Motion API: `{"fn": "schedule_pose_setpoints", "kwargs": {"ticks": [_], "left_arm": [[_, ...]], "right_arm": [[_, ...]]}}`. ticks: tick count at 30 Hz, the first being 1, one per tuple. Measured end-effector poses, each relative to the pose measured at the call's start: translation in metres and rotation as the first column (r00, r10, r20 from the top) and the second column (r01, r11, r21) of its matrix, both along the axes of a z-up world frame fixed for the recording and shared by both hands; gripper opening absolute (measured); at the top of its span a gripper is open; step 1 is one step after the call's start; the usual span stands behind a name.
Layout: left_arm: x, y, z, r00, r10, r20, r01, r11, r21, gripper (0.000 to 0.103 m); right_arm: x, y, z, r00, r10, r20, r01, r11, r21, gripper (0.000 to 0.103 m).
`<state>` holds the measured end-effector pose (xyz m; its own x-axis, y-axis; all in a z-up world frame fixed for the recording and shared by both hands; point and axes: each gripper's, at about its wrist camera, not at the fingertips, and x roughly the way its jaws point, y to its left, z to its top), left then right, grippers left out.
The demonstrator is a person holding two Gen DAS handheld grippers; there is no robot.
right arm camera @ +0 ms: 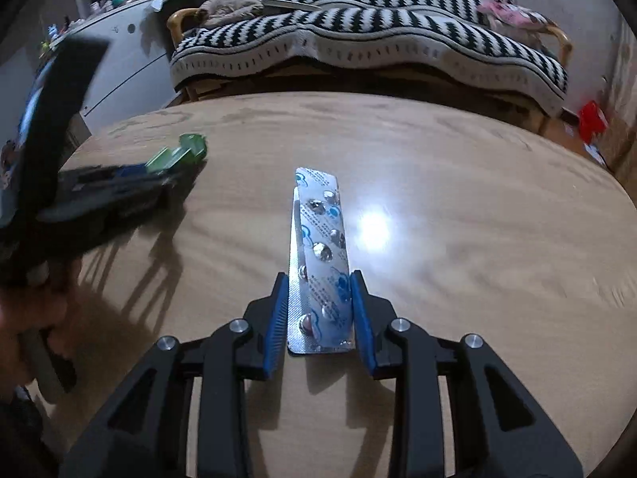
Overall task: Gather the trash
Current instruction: 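Grasp the green toy car shell with the left tool while the right tool grasps the blister pack, then carry the toy shell and blister pack over the black bin with both tools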
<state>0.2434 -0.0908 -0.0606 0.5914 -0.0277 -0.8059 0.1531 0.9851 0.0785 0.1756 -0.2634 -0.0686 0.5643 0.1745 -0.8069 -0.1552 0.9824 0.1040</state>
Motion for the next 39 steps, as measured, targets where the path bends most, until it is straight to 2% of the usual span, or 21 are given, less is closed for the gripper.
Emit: {"fn": "schedule_pose_setpoints", "kwargs": {"ticks": [5,8,12,16,19,22,24,26,29,30,34,36,39], "left_arm": [[-0.075,-0.023,0.018,0.994,-0.109,0.001,0.109,0.994,-0.034,0.032],[-0.123,-0.042,0.027,0.983,-0.18,0.023,0.181,0.982,-0.058,0.032],[-0.177,-0.089,0.033,0.952,-0.305,0.013,0.303,0.943,-0.139,0.032],[-0.215,-0.145,0.043,0.91,-0.41,0.063,0.415,0.901,-0.128,0.032],[-0.241,-0.191,0.042,0.865,-0.498,0.059,0.501,0.852,-0.155,0.032],[-0.271,-0.236,0.041,0.808,-0.585,0.076,0.588,0.792,-0.163,0.032],[-0.291,-0.264,0.043,0.762,-0.638,0.106,0.647,0.748,-0.146,0.032],[-0.309,-0.29,0.042,0.721,-0.683,0.114,0.692,0.703,-0.166,0.032],[-0.331,-0.324,0.037,0.668,-0.736,0.114,0.741,0.643,-0.192,0.032],[-0.341,-0.337,0.034,0.643,-0.757,0.112,0.761,0.617,-0.199,0.032],[-0.368,-0.372,0.021,0.58,-0.809,0.097,0.806,0.553,-0.211,0.032],[-0.375,-0.386,0.015,0.555,-0.827,0.088,0.821,0.529,-0.215,0.032],[-0.382,-0.399,0.008,0.532,-0.843,0.075,0.835,0.508,-0.213,0.032]], "right_arm": [[-0.071,-0.025,0.018,0.999,-0.052,-0.001,0.052,0.997,-0.066,0.031],[-0.111,-0.051,0.028,0.994,-0.11,-0.002,0.11,0.992,-0.056,0.031],[-0.173,-0.096,0.042,0.977,-0.213,0.014,0.213,0.976,-0.041,0.031],[-0.242,-0.151,0.05,0.939,-0.342,0.039,0.343,0.939,-0.023,0.031],[-0.288,-0.194,0.047,0.898,-0.437,0.048,0.438,0.899,-0.011,0.031],[-0.335,-0.244,0.04,0.832,-0.553,0.043,0.553,0.833,0.004,0.031],[-0.367,-0.277,0.032,0.777,-0.629,0.027,0.628,0.778,0.024,0.031],[-0.396,-0.306,0.023,0.725,-0.689,0.0,0.689,0.724,0.037,0.031],[-0.424,-0.334,0.013,0.68,-0.733,-0.033,0.733,0.678,0.048,0.032],[-0.431,-0.341,0.009,0.669,-0.742,-0.049,0.743,0.667,0.049,0.032],[-0.452,-0.372,-0.013,0.626,-0.77,-0.119,0.779,0.625,0.052,0.032],[-0.459,-0.381,-0.022,0.607,-0.783,-0.138,0.793,0.607,0.05,0.032],[-0.463,-0.392,-0.034,0.595,-0.785,-0.172,0.802,0.594,0.066,0.032]]}}
